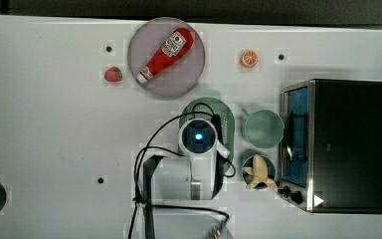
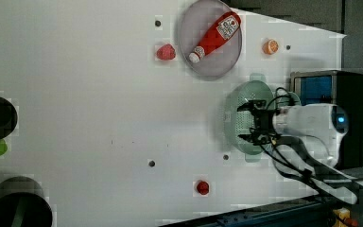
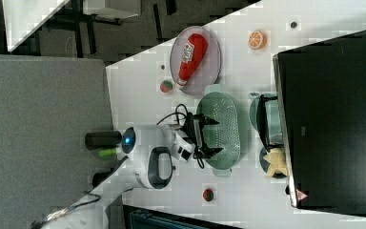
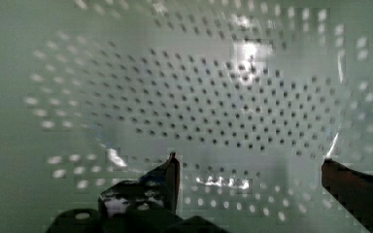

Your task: Drag strainer right to left.

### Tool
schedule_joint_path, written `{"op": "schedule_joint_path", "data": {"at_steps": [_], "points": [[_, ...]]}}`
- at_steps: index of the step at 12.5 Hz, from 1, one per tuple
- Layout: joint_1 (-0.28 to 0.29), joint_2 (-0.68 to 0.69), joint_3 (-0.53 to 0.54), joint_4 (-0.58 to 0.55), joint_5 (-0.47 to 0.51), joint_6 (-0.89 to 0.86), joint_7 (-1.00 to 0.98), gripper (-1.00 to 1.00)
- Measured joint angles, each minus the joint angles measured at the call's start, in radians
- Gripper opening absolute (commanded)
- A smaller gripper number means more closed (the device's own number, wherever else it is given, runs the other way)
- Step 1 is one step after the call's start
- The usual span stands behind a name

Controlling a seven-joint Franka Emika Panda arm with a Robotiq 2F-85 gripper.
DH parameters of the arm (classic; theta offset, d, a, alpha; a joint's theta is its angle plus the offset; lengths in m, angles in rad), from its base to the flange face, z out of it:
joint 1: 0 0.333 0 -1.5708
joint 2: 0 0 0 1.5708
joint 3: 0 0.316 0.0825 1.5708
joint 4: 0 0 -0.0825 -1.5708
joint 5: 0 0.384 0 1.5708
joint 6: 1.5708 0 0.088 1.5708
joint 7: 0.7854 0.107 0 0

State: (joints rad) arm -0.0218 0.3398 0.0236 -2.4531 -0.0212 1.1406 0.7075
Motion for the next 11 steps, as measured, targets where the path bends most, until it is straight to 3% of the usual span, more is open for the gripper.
{"op": "schedule_joint_path", "data": {"at_steps": [2, 7, 11], "points": [[0.024, 0.065, 0.005, -0.002, 0.012, 0.027, 0.051, 1.0], [0.087, 0.051, 0.021, -0.004, 0.014, 0.051, 0.115, 1.0], [0.096, 0.04, 0.076, 0.023, 0.047, 0.032, 0.117, 1.0]]}}
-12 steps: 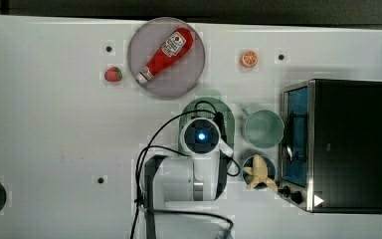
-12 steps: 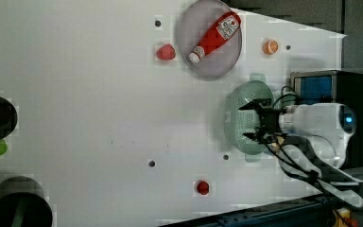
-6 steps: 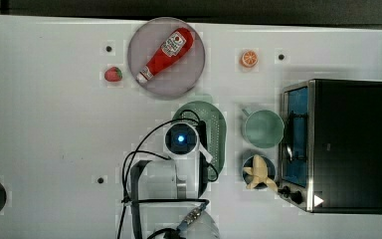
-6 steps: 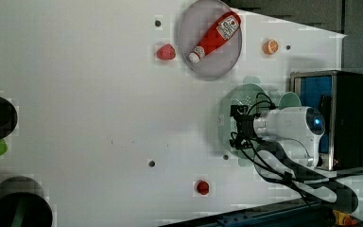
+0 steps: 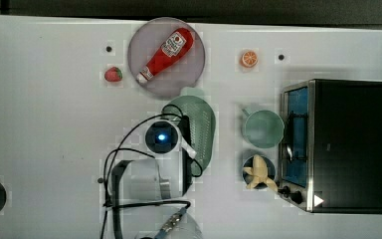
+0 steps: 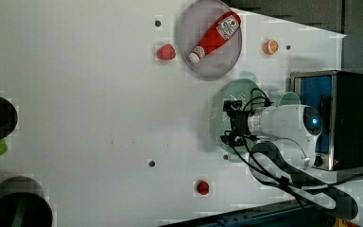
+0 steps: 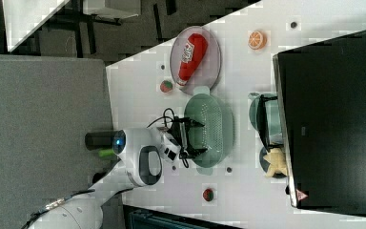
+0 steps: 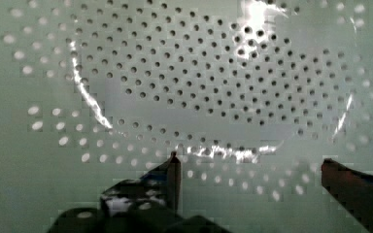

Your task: Drag strainer right to left.

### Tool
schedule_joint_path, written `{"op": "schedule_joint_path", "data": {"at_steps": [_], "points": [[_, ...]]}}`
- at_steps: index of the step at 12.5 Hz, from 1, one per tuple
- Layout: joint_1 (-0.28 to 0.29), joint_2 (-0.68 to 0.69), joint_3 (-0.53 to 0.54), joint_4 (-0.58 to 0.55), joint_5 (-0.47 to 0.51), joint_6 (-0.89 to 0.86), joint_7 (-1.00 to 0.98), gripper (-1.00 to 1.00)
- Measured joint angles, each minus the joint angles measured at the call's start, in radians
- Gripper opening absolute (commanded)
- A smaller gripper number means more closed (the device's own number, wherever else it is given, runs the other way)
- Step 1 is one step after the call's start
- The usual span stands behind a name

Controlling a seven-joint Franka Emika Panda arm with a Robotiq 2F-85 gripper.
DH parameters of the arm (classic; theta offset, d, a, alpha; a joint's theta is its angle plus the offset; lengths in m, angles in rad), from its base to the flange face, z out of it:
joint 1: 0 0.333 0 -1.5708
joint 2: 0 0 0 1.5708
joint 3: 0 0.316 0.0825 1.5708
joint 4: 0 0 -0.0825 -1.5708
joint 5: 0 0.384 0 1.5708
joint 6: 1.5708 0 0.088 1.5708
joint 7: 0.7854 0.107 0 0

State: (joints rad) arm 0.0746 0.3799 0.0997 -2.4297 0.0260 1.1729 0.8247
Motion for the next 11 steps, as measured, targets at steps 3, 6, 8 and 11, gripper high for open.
{"op": "schedule_joint_path", "data": {"at_steps": [3, 6, 8, 11], "points": [[0.04, 0.0, 0.014, -0.004, 0.059, 0.0, 0.0, 1.0], [0.093, 0.002, 0.015, 0.0, 0.094, -0.022, 0.008, 1.0], [0.124, 0.024, 0.019, 0.041, 0.137, -0.031, 0.008, 1.0], [0.184, 0.022, 0.016, 0.062, 0.21, -0.053, 0.009, 1.0]]}}
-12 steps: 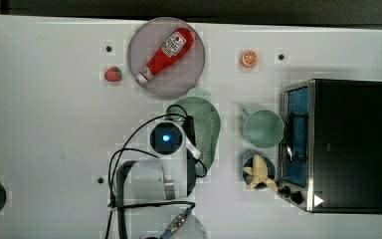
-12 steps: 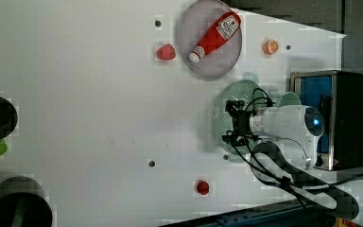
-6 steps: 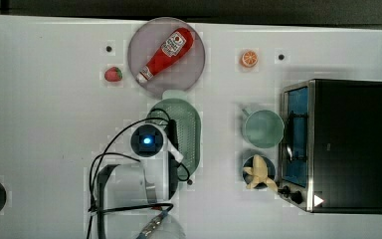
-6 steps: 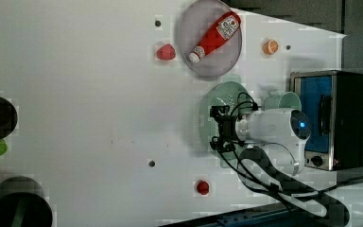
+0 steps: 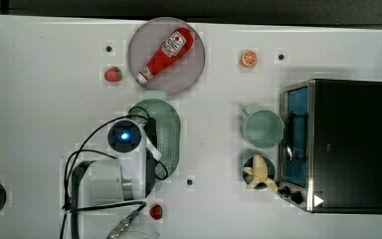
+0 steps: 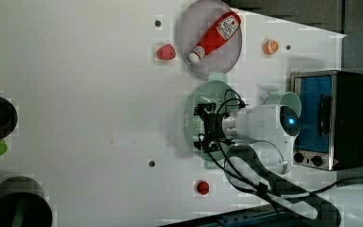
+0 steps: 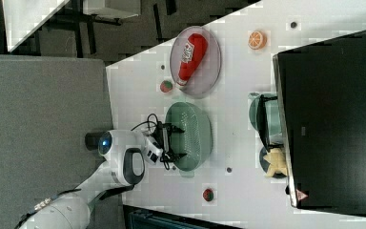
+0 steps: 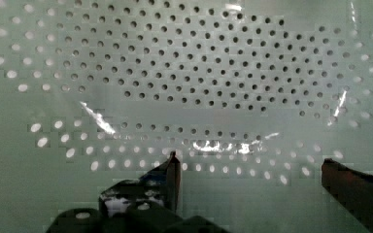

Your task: Drag strainer right to left.

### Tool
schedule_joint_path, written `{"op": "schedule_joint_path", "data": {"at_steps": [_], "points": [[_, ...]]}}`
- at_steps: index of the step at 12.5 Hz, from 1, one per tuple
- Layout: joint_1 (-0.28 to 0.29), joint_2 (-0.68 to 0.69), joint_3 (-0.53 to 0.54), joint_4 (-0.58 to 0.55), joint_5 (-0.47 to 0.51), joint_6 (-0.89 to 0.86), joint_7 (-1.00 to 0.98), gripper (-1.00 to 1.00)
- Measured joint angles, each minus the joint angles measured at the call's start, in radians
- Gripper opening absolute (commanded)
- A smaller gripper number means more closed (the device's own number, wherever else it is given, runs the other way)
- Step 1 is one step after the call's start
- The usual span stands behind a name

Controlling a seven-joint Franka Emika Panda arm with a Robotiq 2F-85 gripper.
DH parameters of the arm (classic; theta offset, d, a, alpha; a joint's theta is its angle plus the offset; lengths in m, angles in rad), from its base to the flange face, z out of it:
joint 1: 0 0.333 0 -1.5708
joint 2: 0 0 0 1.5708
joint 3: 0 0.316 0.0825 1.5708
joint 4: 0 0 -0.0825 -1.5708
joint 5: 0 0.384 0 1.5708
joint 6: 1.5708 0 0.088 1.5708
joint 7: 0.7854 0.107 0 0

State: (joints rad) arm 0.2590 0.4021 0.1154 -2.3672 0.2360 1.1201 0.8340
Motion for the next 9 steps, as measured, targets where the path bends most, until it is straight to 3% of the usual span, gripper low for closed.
{"op": "schedule_joint_path", "data": {"at_steps": [4, 9], "points": [[0.091, 0.038, -0.021, 0.061, 0.115, -0.004, 0.048, 1.0], [0.175, 0.118, -0.008, 0.176, 0.07, -0.045, 0.181, 1.0]]}}
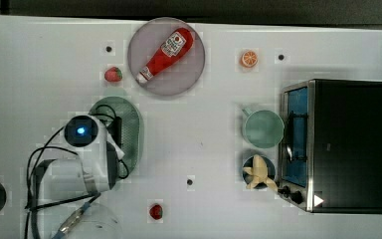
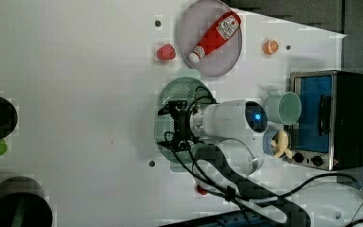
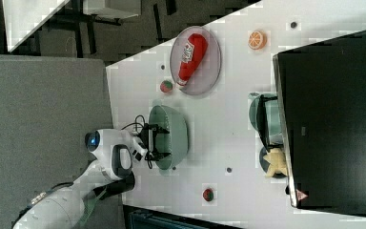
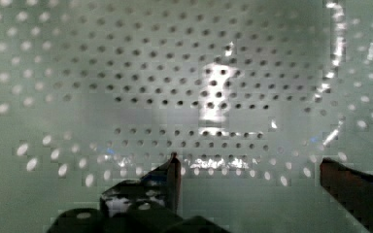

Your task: Drag strainer right to left.

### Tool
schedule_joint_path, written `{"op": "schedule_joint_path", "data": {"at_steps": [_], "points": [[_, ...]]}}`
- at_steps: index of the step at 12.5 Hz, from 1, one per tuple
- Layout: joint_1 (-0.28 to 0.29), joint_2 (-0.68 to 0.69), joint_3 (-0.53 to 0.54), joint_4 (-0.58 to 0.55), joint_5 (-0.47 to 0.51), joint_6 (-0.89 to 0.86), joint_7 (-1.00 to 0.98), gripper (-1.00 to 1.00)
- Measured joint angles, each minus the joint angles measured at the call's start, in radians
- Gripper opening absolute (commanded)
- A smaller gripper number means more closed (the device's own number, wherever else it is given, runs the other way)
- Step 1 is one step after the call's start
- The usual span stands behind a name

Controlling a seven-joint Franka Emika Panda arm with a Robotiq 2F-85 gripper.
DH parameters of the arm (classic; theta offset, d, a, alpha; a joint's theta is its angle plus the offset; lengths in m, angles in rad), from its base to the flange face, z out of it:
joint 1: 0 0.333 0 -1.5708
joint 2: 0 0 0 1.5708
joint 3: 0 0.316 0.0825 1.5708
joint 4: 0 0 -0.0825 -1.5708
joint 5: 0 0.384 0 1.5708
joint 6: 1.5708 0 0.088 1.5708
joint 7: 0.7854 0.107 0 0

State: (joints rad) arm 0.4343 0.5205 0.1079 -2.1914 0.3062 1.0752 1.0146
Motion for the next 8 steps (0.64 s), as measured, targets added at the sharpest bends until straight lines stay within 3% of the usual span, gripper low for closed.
{"op": "schedule_joint_path", "data": {"at_steps": [8], "points": [[0.134, 0.1, -0.003, 0.162, 0.016, -0.012, 0.079, 1.0]]}}
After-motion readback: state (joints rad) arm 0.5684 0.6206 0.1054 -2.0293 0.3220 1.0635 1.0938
